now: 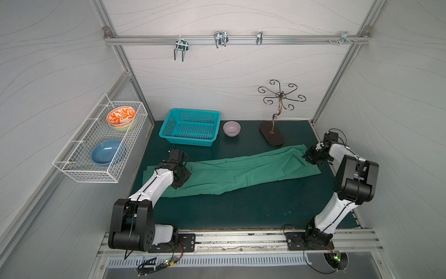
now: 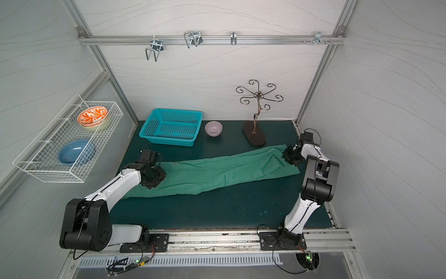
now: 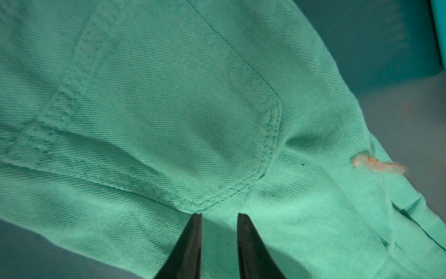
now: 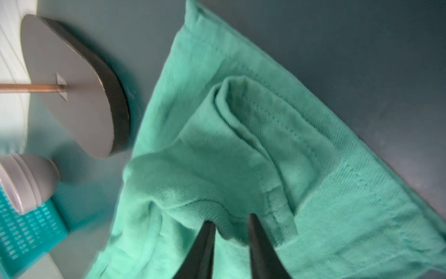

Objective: Roll up the long pants
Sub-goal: Fold the long pant at the center of the board.

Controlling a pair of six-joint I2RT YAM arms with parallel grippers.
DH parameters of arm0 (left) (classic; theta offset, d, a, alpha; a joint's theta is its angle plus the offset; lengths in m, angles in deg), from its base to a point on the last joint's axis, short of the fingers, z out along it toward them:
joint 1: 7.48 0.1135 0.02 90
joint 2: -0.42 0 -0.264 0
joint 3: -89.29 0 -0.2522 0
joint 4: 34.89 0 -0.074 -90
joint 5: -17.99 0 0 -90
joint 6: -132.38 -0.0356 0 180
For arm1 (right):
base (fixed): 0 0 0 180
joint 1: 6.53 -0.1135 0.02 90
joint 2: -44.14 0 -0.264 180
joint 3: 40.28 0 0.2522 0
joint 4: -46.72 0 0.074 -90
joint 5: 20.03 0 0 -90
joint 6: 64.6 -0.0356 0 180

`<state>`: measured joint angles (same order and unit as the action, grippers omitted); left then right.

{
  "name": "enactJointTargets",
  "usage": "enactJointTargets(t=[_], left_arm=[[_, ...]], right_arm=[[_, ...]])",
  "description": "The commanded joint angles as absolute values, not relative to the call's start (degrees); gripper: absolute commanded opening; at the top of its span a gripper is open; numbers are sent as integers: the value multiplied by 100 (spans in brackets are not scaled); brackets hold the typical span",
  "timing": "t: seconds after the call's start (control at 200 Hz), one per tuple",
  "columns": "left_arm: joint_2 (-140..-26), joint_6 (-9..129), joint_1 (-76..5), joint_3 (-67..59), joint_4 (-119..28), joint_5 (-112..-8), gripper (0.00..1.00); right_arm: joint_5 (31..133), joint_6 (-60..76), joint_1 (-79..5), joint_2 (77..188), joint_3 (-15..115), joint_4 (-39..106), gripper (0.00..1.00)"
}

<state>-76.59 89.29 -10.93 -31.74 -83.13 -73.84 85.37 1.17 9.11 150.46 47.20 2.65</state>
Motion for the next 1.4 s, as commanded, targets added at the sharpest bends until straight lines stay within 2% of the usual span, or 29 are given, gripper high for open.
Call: enactJointTargets(t=[0.0, 0.03, 0.41, 0.545, 0.61, 0.685, 0.795, 0.895, 1.09, 1.255, 1.395], left_arm=[[-7743, 8884, -1100, -2920, -8308, -7426, 28], [-7750, 8874, -1101, -2914, -8321, -7430, 28], [-7798, 8666, -1100, -2738, -8468, -7503, 28], [-7806, 8650, -1102, -2729, -8512, -7509, 28], [-7809, 8651, -1098, -2729, -8522, -7511, 28], [-7816, 8642, -1101, -2731, -8513, -7509, 27], [-7815, 8685, -1100, -2772, -8454, -7509, 27], [-7816, 8720, -1107, -2782, -8407, -7496, 27], [-7800, 8718, -1100, -2821, -8346, -7461, 28], [-7746, 8720, -1100, -2887, -8302, -7404, 27], [-7736, 8715, -1102, -2906, -8311, -7385, 27]], right_arm=[[8313, 360, 800, 15183, 5045, 43, 4], [8259, 436, 764, 15223, 5142, -2, 0], [6735, 1750, 43, 16065, 6967, -625, 0], [6809, 1716, 131, 16283, 7283, -362, 41], [7123, 1589, 291, 16168, 7287, -176, 53], [7470, 1426, 480, 15873, 7186, 16, 60], [7851, 1162, 682, 15351, 6880, -56, 63], [7938, 765, 859, 14699, 6033, 236, 64], [8314, -280, 1349, 14220, 4994, 40, 59], [8926, -1274, 1755, 14165, 4490, 389, 67], [9213, -1756, 1843, 14483, 4549, 736, 68]])
